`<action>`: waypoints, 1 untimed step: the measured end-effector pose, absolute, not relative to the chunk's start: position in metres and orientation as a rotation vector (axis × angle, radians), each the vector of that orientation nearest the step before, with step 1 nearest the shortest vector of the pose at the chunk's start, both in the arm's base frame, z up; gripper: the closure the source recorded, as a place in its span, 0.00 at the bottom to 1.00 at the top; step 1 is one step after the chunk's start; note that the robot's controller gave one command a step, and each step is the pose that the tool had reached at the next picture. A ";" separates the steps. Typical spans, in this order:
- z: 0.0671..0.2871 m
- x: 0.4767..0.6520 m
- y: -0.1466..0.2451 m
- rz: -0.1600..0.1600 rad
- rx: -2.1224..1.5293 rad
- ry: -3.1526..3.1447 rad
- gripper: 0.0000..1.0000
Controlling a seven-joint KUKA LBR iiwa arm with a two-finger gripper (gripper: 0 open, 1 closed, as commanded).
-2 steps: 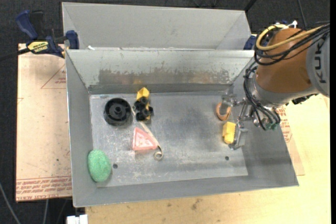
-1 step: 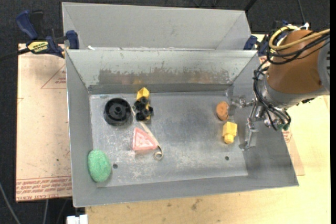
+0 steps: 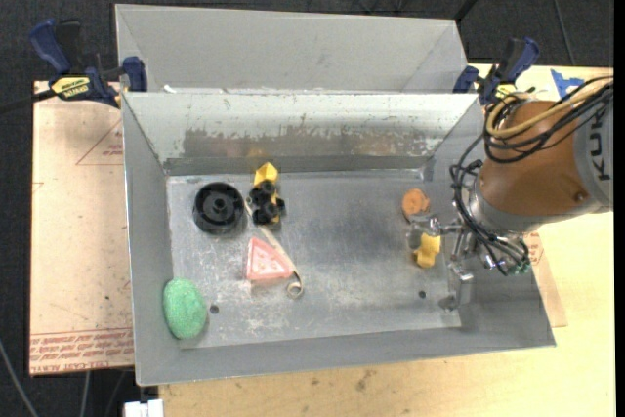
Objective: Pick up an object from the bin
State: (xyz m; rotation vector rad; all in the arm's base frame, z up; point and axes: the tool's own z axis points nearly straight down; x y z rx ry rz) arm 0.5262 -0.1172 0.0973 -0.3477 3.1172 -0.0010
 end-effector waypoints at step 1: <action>0.074 0.536 -0.120 0.005 -0.702 3.065 0.00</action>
Offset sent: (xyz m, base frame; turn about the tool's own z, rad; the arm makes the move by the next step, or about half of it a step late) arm 0.0066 -0.0378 -0.0029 0.1478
